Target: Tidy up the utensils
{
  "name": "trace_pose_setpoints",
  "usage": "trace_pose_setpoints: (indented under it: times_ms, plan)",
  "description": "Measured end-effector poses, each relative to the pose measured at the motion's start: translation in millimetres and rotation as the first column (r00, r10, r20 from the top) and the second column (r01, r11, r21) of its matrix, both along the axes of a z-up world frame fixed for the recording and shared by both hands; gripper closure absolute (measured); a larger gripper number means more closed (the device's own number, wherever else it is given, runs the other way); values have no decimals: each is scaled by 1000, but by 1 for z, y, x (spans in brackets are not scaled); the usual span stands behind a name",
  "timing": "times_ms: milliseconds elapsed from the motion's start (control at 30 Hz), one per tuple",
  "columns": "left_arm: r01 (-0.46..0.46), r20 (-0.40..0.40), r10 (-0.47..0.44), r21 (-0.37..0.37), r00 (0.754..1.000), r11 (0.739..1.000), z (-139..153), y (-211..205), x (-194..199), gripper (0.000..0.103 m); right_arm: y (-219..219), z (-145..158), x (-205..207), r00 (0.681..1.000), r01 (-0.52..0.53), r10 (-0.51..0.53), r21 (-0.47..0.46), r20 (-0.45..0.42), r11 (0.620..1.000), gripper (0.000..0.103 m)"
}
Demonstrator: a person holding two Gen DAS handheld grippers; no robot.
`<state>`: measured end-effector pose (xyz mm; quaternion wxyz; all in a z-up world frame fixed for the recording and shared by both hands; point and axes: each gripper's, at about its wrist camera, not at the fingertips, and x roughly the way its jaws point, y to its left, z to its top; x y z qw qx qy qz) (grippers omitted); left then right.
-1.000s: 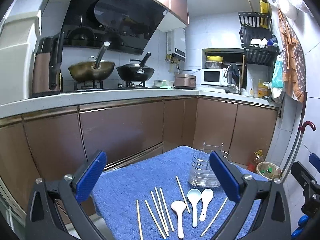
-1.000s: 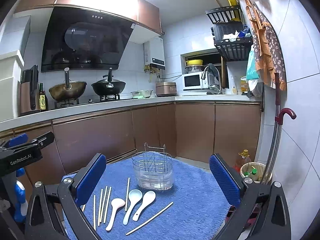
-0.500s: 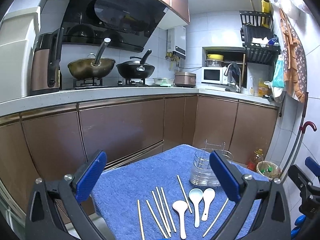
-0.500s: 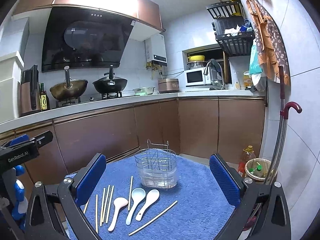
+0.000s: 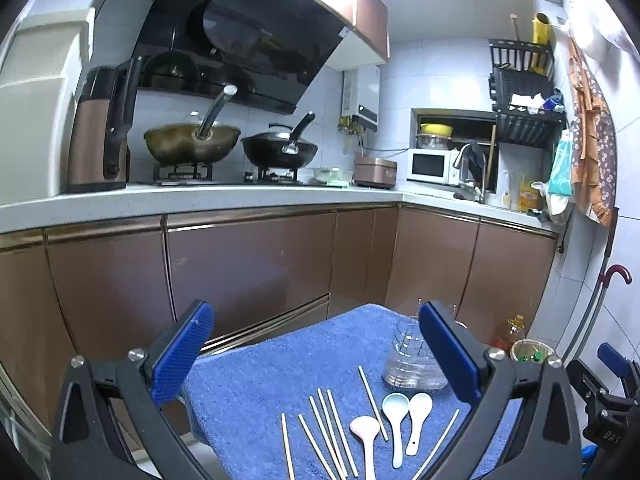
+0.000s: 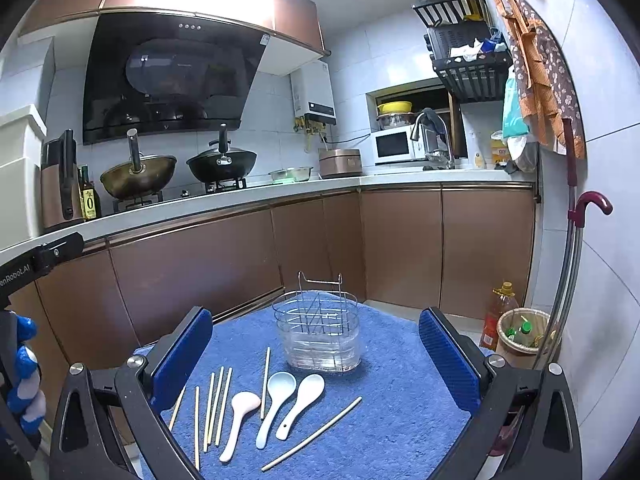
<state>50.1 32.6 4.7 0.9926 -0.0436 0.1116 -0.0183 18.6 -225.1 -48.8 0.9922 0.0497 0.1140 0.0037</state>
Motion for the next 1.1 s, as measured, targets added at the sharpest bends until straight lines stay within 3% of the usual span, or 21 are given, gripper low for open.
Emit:
trace_pose_setpoints:
  times_ms: [233, 567, 700, 900, 1100]
  plan:
    - [36, -88, -41, -53, 995, 998, -13, 8, 21, 0, -8, -9, 15, 997, 37, -36, 7, -66, 999, 0]
    - [51, -180, -57, -37, 982, 998, -39, 7, 57, 0, -25, -27, 43, 976, 105, -98, 24, -195, 994, 0]
    - [55, -207, -64, -47, 976, 997, -47, 10, 69, 1, -24, -31, 50, 972, 106, -101, 16, -214, 994, 0]
    - [53, -264, -67, -59, 962, 997, -61, 16, 89, 11, -23, -38, 64, 965, 89, -76, 39, -251, 995, 0]
    - [43, -298, -59, -60, 953, 997, -73, 20, 101, 11, -23, -47, 75, 960, 62, -46, 50, -276, 997, 0]
